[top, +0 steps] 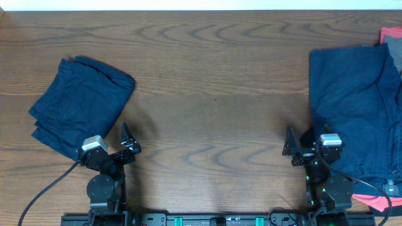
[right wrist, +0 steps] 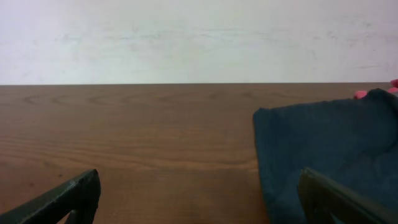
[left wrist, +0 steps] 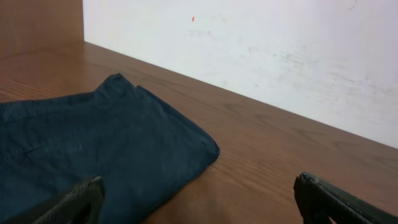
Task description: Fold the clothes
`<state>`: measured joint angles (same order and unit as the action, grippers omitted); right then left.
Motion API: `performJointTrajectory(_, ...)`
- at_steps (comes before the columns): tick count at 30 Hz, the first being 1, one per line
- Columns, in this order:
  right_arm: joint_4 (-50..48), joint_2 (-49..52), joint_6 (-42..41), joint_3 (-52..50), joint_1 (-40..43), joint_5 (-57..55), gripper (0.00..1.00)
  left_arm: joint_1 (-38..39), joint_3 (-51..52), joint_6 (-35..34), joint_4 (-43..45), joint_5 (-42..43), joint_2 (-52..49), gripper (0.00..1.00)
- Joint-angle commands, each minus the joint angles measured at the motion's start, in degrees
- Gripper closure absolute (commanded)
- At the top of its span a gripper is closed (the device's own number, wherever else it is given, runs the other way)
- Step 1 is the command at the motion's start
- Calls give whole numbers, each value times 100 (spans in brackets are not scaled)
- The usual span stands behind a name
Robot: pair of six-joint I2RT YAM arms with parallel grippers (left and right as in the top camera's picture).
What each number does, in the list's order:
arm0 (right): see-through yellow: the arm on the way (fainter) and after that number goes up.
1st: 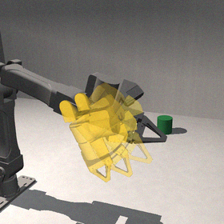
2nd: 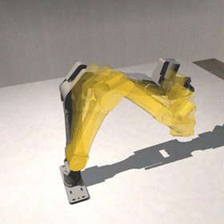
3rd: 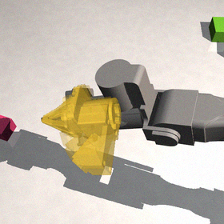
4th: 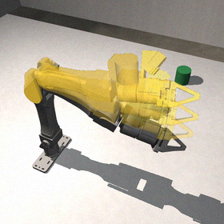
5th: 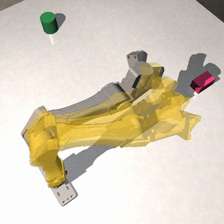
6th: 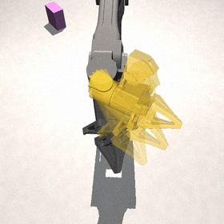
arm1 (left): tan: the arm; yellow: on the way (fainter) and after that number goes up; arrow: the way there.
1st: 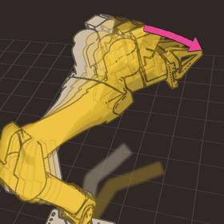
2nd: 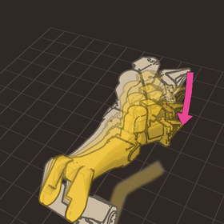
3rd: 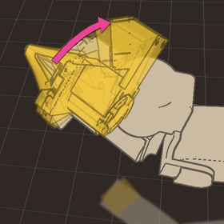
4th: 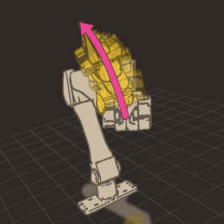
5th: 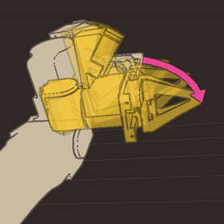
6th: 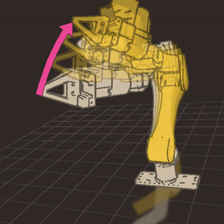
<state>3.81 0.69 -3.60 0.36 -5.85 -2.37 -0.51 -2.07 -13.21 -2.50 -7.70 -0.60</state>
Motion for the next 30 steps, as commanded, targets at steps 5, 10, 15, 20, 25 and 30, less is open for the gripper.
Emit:
performJointTrajectory(5, 17, -31, -120, -4, -13, 142, 1, 37, 184, 39, -63, 63, -2, 2)
performJointTrajectory(10, 157, 0, -219, 79, -11, -33, 1, 39, 70, -470, -55, 623, -31, 2)
performJointTrajectory(15, 686, 321, -334, 573, -11, -365, 1, 39, -396, -468, -446, 1078, -398, 2)
performJointTrajectory(20, 1016, 1353, -343, 1272, -11, -662, 1, 39, -1303, -466, -1161, 1185, -1384, 2)
performJointTrajectory(25, 1467, 2916, -334, 2273, -7, -973, 1, 39, -2448, -459, -2028, 1244, -2653, 2)
performJointTrajectory(30, 2319, 4833, -162, 3744, 199, -964, 1, 37, -3580, -442, -3106, 1338, -3921, 2)
